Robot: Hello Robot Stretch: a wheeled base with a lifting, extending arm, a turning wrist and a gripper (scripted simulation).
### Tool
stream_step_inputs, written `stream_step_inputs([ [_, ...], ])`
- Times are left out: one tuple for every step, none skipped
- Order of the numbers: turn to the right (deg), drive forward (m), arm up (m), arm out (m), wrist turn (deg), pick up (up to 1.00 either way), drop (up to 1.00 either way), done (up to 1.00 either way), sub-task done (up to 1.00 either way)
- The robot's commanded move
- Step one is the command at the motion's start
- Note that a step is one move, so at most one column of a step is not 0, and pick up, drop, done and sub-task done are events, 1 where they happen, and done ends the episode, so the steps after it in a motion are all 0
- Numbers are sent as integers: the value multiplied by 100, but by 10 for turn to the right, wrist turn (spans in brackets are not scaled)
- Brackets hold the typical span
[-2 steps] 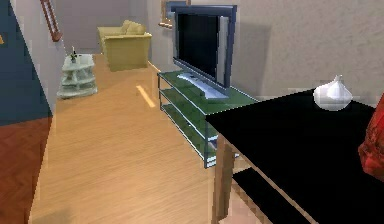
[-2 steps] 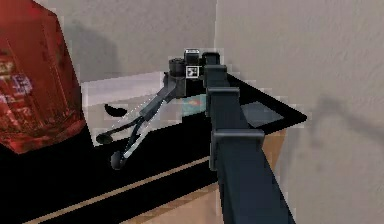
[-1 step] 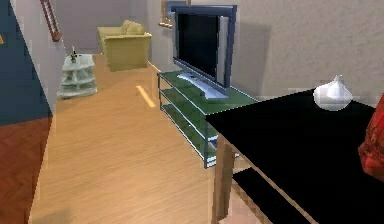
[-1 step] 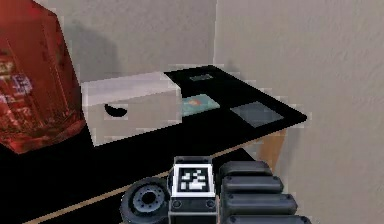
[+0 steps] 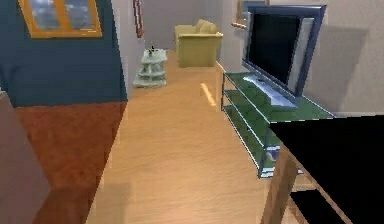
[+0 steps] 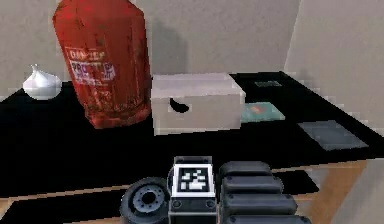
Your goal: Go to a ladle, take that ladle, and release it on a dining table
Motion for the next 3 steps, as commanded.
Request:
stream_step_inputs([
  [240,0,0,0,0,0,0,0,0],
  [0,35,0,0,0,0,0,0,0],
  [0,0,0,26,0,0,0,0,0],
])
